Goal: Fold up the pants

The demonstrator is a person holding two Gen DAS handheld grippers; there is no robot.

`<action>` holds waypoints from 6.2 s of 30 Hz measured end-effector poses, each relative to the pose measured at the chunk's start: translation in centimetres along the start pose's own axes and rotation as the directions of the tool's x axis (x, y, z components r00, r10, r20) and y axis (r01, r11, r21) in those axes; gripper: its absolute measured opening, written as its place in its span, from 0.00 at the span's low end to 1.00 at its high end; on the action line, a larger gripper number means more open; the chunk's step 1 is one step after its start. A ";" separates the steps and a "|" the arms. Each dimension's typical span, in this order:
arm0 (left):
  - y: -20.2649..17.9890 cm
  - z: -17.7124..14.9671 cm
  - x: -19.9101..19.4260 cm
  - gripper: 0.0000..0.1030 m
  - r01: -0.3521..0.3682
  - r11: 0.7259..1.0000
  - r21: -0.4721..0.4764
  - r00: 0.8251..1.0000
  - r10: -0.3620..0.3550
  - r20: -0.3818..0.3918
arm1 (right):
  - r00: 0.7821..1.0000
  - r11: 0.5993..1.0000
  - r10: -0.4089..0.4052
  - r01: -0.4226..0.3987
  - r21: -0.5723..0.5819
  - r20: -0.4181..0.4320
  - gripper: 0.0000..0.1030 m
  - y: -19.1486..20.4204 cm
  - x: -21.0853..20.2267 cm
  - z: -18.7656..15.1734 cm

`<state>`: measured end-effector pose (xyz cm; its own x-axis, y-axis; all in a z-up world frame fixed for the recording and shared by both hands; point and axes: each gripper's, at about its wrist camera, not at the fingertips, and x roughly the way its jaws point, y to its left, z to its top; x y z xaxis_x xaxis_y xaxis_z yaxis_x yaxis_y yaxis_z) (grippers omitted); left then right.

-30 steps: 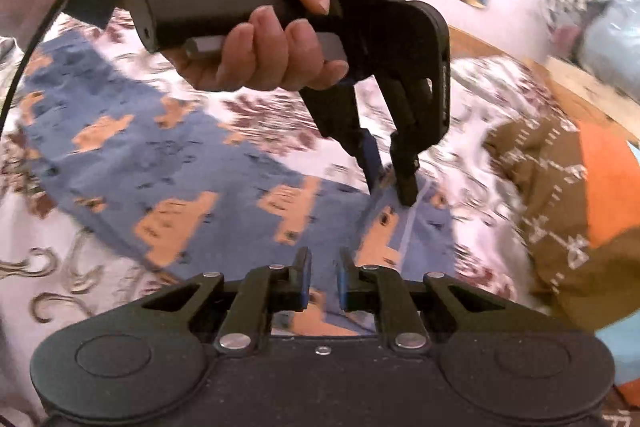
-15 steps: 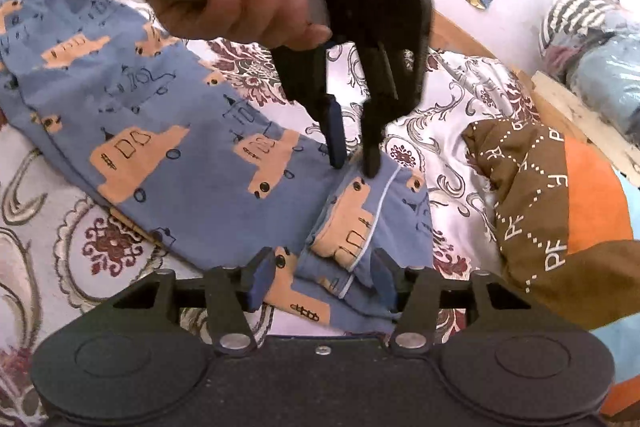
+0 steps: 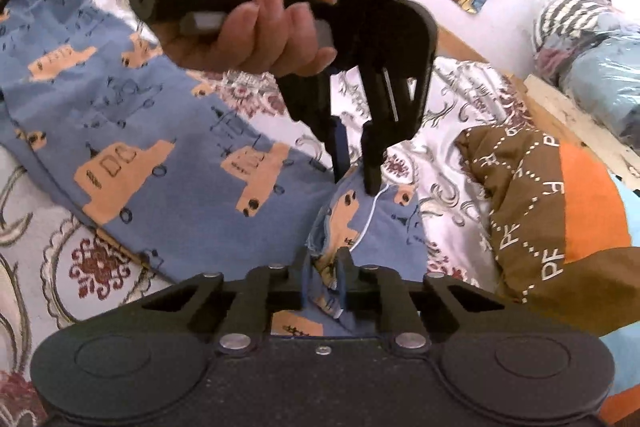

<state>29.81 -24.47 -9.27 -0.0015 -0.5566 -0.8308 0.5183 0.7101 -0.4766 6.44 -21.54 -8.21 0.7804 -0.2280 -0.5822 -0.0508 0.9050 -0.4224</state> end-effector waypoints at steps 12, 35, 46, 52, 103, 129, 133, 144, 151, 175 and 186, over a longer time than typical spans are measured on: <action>-0.4 -1.2 -2.8 0.20 -0.036 0.999 0.016 0.999 0.036 0.005 | 0.996 0.985 0.080 -0.087 0.147 0.050 0.11 -2.0 -3.0 0.8; 10.6 -9.7 -11.6 0.20 -0.097 0.993 -0.068 0.991 0.103 0.091 | 0.911 0.913 0.404 -0.406 0.020 0.081 0.10 7.4 -4.5 4.6; 13.8 -11.5 -13.4 0.20 -0.092 0.990 -0.110 0.988 0.105 0.113 | 0.878 0.880 0.472 -0.474 0.011 0.074 0.10 9.4 -4.2 5.9; 15.1 -12.3 -14.3 0.20 -0.125 0.983 -0.132 0.984 0.141 0.112 | 0.860 0.862 0.507 -0.507 -0.008 0.068 0.10 11.0 -3.8 6.4; 21.9 -25.5 -31.7 1.00 -0.281 0.921 -0.271 0.781 0.383 0.493 | 0.534 0.524 0.845 -0.822 -0.224 0.018 0.99 13.1 11.6 23.1; 27.1 -21.7 -29.7 0.73 -0.131 0.954 -0.268 0.837 0.252 0.485 | 0.325 0.322 0.945 -0.914 -0.247 0.028 0.12 15.7 17.0 25.9; 28.3 -21.3 -29.7 0.25 -0.116 0.925 -0.361 0.855 0.277 0.438 | 0.338 0.334 0.941 -0.909 -0.251 0.028 0.12 15.9 16.8 26.0; 28.6 -20.5 -30.0 0.15 -0.126 0.861 -0.493 0.871 0.334 0.360 | 0.683 0.697 0.717 -0.707 -0.121 0.137 0.91 11.4 11.4 22.8; 27.8 -20.4 -30.5 0.15 -0.150 0.847 -0.510 0.868 0.360 0.342 | 0.940 0.946 0.325 -0.321 -0.051 0.102 0.97 10.5 4.4 12.4; 19.7 -20.2 -33.5 0.15 -0.314 0.826 -0.468 0.808 0.491 0.325 | 0.942 0.921 0.312 -0.332 0.204 0.124 0.99 9.0 4.0 7.6; 7.4 -15.9 -29.6 0.16 -0.390 0.875 -0.285 0.790 0.477 0.385 | 0.821 0.722 0.550 -0.561 0.406 0.156 0.99 -3.9 5.9 9.1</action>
<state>20.14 4.12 7.24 0.5759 -0.2667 -0.7728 0.2101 0.9618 -0.1753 16.92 -23.13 -3.73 0.7096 0.3663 -0.6019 -0.2211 0.9269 0.3033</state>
